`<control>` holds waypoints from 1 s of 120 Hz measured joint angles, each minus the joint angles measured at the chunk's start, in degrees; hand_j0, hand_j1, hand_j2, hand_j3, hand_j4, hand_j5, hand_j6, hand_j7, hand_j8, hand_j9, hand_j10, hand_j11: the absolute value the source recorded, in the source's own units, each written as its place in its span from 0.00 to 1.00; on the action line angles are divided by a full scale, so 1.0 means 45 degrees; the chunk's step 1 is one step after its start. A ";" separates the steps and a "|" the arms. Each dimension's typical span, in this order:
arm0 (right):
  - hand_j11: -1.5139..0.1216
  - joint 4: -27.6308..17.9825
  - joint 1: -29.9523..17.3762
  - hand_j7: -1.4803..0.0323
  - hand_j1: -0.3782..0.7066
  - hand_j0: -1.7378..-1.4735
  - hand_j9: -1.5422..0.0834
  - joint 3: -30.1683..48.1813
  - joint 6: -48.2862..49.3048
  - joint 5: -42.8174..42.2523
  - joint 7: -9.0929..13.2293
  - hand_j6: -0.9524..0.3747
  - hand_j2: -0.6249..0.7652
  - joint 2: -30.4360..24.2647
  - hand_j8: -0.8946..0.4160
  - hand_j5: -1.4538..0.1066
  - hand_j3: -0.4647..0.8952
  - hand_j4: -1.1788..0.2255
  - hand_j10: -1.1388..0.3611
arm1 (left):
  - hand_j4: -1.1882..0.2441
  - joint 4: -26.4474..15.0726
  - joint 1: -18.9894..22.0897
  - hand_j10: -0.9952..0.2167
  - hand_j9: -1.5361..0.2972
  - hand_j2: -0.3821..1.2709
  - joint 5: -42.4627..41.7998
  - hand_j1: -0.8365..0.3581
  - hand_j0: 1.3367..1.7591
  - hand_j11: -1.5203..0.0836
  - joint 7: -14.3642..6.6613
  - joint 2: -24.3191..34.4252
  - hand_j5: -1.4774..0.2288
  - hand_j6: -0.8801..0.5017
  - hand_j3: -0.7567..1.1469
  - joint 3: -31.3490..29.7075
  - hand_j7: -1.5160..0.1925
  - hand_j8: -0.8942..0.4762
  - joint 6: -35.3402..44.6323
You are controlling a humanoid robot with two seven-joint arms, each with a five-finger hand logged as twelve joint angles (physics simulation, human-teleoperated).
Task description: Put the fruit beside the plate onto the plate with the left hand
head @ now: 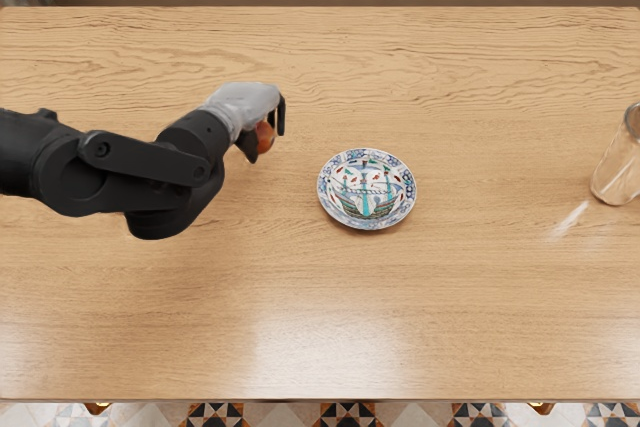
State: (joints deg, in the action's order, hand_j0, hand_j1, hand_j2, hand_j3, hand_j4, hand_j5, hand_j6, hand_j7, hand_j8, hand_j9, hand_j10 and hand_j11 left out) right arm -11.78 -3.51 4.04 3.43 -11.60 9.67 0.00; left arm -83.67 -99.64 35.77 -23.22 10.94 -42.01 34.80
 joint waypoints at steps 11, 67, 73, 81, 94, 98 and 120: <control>0.90 0.0000 0.0000 0.95 0.06 0.30 0.92 0.0000 0.0000 0.0000 0.0000 0.69 0.44 0.0000 0.66 0.90 0.34 0.82 0.74 | 0.35 0.0194 -0.0566 0.24 0.32 0.52 -0.0508 0.41 0.76 0.36 -0.0002 -0.1074 0.28 0.31 0.40 0.0031 0.32 0.33 0.0004; 0.90 0.0000 0.0000 0.95 0.06 0.30 0.92 -0.0002 0.0000 0.0000 0.0000 0.69 0.44 0.0000 0.66 0.90 0.34 0.82 0.74 | 0.34 0.1138 -0.0473 0.23 0.32 0.56 -0.1277 0.40 0.76 0.36 -0.0013 -0.2432 0.29 0.28 0.40 0.1267 0.33 0.31 0.0017; 0.90 0.0000 0.0000 0.95 0.06 0.30 0.92 -0.0001 0.0000 0.0000 0.0000 0.69 0.44 0.0000 0.66 0.90 0.34 0.82 0.74 | 0.34 0.1225 -0.0246 0.23 0.33 0.56 -0.1295 0.40 0.76 0.36 -0.0015 -0.2432 0.29 0.28 0.40 0.1313 0.33 0.31 0.0020; 0.90 0.0000 0.0000 0.95 0.06 0.30 0.92 0.0000 0.0000 0.0000 0.0000 0.69 0.44 0.0000 0.66 0.90 0.34 0.82 0.74 | 0.34 0.1289 -0.0015 0.23 0.33 0.57 -0.1373 0.40 0.76 0.36 -0.0006 -0.2432 0.29 0.27 0.40 0.1389 0.33 0.30 0.0019; 0.90 0.0000 0.0000 0.95 0.06 0.30 0.92 -0.0001 0.0000 0.0000 0.0000 0.69 0.44 0.0000 0.66 0.90 0.34 0.82 0.74 | 0.34 0.1329 0.0312 0.23 0.33 0.56 -0.1423 0.41 0.76 0.37 0.0019 -0.2432 0.30 0.27 0.40 0.1554 0.34 0.30 0.0019; 0.90 0.0000 0.0000 0.95 0.06 0.30 0.92 0.0000 0.0000 0.0000 0.0000 0.69 0.44 0.0000 0.66 0.90 0.34 0.82 0.74 | 0.34 0.1333 0.0417 0.23 0.33 0.56 -0.1432 0.41 0.76 0.37 0.0030 -0.2432 0.30 0.27 0.40 0.1609 0.34 0.30 0.0018; 0.90 0.0000 0.0000 0.95 0.06 0.30 0.92 -0.0001 0.0000 0.0000 0.0000 0.69 0.44 0.0000 0.66 0.90 0.34 0.82 0.74 | 0.34 0.1351 0.1021 0.23 0.33 0.56 -0.1444 0.41 0.76 0.37 0.0085 -0.2432 0.30 0.26 0.40 0.1922 0.34 0.30 0.0019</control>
State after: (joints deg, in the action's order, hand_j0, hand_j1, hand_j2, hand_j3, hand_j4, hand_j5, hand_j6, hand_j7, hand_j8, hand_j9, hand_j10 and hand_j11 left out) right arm -11.78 -3.51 4.04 3.43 -11.60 9.67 0.00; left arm -77.59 -95.05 29.28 -22.83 0.00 -33.36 34.89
